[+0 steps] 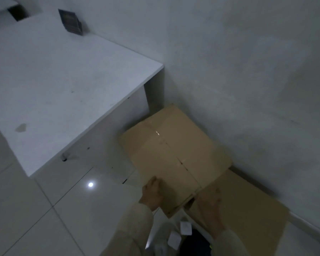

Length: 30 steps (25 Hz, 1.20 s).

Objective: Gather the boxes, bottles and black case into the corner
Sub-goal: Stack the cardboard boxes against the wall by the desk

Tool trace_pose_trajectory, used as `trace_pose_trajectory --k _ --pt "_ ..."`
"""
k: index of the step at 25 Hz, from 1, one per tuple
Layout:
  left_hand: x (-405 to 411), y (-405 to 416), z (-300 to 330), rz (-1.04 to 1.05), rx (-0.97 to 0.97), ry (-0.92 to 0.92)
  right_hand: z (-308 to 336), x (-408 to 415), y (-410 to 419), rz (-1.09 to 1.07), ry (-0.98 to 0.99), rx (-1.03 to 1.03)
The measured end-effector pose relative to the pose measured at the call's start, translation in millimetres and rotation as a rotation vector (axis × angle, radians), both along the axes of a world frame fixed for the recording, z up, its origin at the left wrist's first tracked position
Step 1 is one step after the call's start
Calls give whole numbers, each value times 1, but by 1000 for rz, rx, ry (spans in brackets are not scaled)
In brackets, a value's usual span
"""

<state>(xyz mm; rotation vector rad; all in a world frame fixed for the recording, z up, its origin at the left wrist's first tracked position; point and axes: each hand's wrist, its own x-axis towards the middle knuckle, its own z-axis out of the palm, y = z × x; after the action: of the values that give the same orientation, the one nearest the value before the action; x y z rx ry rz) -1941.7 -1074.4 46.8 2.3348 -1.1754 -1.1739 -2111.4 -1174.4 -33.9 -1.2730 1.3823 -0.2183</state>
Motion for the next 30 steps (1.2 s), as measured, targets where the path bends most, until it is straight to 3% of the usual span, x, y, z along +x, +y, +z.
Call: trace_pose_trajectory --k 4,9,14,20,27,30 --pt "23 0 -10 -280 86 -201 0 12 24 -196 -151 400" --pt "75 -31 -38 -693 22 -638 8 41 -46 -351 -123 0" --pt "134 -100 -50 -827 -16 -791 28 50 -87 -396 -89 -108" --pt "159 -114 -66 -836 -58 -562 25 55 -74 -437 -84 -56" --pt "170 -116 -71 -906 -91 -593 -5 66 -56 -543 -82 -51" --pt "157 -110 -68 -784 -101 -486 -8 64 -40 -581 -148 -42"
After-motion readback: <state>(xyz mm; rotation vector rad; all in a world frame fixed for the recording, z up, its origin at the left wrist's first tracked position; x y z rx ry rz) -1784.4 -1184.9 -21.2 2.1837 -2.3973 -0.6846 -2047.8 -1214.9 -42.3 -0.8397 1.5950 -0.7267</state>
